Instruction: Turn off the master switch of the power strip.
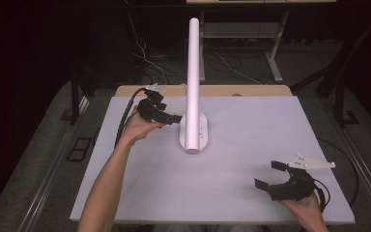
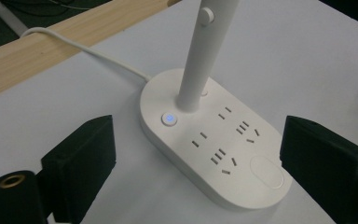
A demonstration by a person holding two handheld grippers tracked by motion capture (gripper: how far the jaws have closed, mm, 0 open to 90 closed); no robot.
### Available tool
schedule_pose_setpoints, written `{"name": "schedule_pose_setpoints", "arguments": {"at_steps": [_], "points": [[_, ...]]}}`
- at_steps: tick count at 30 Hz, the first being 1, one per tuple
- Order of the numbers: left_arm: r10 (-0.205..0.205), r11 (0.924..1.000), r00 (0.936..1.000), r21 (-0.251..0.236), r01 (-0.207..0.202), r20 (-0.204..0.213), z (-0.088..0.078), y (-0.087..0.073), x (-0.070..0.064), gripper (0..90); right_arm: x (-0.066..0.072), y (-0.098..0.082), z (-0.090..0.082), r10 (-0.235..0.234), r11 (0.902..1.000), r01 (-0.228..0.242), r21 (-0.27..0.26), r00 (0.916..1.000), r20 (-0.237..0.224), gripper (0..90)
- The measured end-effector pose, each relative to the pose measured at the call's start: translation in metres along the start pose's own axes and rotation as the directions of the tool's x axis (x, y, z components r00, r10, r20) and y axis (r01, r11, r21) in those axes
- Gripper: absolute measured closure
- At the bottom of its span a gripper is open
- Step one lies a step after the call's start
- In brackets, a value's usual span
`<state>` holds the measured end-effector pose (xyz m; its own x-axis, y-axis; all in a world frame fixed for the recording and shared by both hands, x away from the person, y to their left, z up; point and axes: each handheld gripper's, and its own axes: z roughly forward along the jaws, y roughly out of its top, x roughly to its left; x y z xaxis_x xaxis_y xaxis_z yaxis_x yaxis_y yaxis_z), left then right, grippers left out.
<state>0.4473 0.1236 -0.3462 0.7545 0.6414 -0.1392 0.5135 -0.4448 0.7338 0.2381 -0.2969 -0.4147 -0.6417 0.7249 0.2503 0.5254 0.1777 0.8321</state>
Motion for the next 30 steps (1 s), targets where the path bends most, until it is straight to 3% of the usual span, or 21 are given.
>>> {"name": "schedule_pose_setpoints", "arguments": {"at_steps": [4,8,16,22,30], "points": [[-0.010,0.9998,0.9999,-0.015,0.010,-0.005,0.002,0.007,0.001,14.0,0.000,0.000,0.000,0.001,1.0000,-0.001,0.000,1.0000,0.000,0.0],[0.000,1.0000,0.9999,0.005,0.000,-0.016,0.004,0.012,0.003,15.6,-0.001,0.000,-0.001,-0.002,1.0000,0.002,-0.006,1.0000,0.000,0.0],[-0.025,0.9993,0.9996,0.028,0.025,-0.016,0.018,0.013,0.010,22.9,0.000,0.000,-0.001,0.002,1.0000,-0.002,-0.007,1.0000,-0.001,0.0],[-0.051,0.9984,0.9986,0.024,0.051,0.012,0.032,0.010,0.013,37.1,0.000,0.000,0.000,0.003,1.0000,-0.003,-0.004,1.0000,-0.006,0.0],[-0.042,0.9991,0.9990,-0.002,0.043,0.017,0.044,0.011,0.010,55.3,0.000,0.000,0.000,0.000,1.0000,0.000,-0.007,1.0000,-0.005,0.0]]}}
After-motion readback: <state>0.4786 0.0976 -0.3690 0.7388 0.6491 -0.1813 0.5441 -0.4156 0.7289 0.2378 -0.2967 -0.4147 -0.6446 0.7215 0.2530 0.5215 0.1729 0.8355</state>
